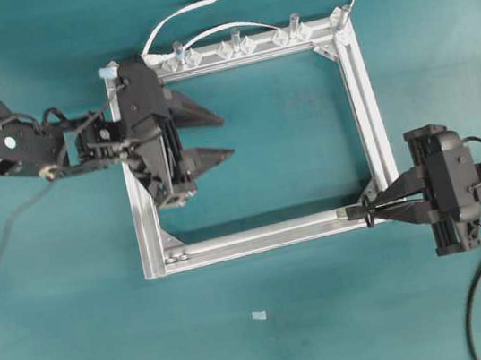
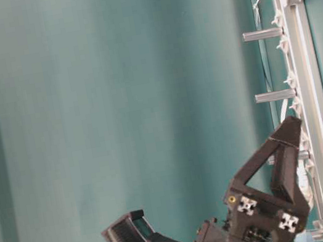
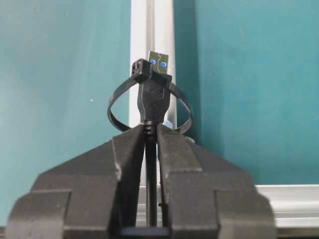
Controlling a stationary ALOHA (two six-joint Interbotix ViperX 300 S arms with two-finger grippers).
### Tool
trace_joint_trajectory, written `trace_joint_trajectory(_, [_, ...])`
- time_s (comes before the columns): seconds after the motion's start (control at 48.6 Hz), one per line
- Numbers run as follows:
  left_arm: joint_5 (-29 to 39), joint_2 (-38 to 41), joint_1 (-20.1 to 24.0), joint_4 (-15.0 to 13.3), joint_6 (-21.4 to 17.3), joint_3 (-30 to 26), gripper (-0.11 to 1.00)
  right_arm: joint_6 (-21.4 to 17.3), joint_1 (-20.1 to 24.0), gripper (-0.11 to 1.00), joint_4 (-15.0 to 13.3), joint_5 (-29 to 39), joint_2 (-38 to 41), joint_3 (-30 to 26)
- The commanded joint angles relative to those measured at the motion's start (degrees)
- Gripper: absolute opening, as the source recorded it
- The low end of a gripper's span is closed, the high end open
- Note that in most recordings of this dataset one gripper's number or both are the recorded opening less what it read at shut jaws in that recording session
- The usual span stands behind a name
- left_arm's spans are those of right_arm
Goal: Insert the wire through the string loop located on the right side.
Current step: 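Move the left gripper along the bottom rail toward the plug tip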
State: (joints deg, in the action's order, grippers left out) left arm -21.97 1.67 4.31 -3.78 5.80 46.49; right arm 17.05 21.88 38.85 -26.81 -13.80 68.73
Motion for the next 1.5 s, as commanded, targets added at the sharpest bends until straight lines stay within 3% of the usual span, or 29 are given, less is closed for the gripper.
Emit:
trace_joint_trajectory(0.0, [0.4, -1.8, -2.0, 0.1, 2.8, -1.2, 0.64, 0.1, -0.2, 0.11, -0.2, -0.8, -0.3, -0.6])
trace_joint_trajectory(0.288, [0.6, -1.7, -8.1, 0.1, 11.3, -1.2, 0.64, 0.1, -0.2, 0.11, -0.2, -0.9, -0.4, -0.5])
trace_joint_trajectory(0.556, [1.5, -0.4, -10.5, 0.1, 14.1, -1.4, 0.64, 0.1, -0.2, 0.11, -0.2, -0.9, -0.3, -0.6])
trace_joint_trajectory(0.926, [1.5, 0.4, -11.0, 0.1, 14.1, -3.5, 0.64, 0.1, -0.2, 0.11, -0.2, -0.9, -0.4, -0.5])
trace_joint_trajectory(1.482, [2.3, 19.7, -12.6, 0.4, 12.9, -24.2, 0.64, 0.1, -0.2, 0.11, -0.2, -1.4, -0.4, -0.5])
